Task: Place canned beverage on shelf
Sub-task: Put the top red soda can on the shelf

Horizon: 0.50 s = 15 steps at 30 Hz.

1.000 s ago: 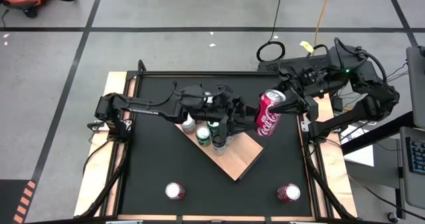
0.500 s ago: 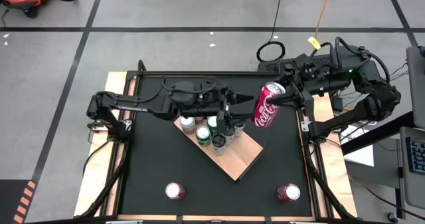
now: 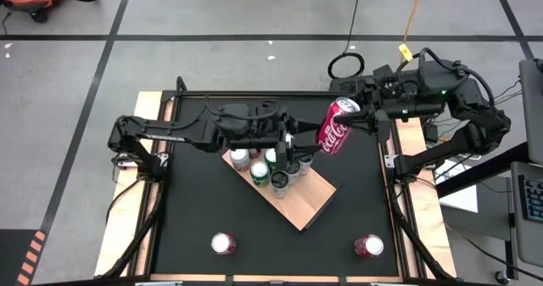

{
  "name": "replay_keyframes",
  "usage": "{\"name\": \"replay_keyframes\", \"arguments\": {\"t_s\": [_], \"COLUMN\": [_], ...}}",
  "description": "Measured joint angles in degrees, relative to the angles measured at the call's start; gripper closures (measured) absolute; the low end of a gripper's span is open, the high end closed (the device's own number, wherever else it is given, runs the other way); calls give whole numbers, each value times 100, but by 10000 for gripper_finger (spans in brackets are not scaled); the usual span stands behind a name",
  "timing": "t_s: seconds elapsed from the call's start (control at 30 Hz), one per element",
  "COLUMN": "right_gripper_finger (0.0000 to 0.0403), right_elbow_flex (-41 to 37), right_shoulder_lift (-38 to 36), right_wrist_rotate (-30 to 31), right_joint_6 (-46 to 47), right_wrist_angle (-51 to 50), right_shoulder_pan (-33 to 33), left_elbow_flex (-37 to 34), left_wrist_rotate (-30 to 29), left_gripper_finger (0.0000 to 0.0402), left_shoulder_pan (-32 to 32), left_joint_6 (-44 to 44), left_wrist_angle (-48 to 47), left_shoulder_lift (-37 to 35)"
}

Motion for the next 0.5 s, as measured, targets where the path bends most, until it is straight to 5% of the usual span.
{"name": "replay_keyframes", "arguments": {"t_s": [0.5], "right_gripper_finger": [130], "right_elbow_flex": [1], "right_shoulder_lift": [175], "right_wrist_rotate": [-56], "right_joint_6": [-58], "right_wrist_angle": [267], "right_shoulder_pan": [-2], "left_elbow_flex": [-1], "left_wrist_rotate": [640], "left_gripper_finger": [25], "left_shoulder_pan": [144], "left_joint_6": [-156], "left_wrist_angle": [-65], "left_shoulder_lift": [-3]}}
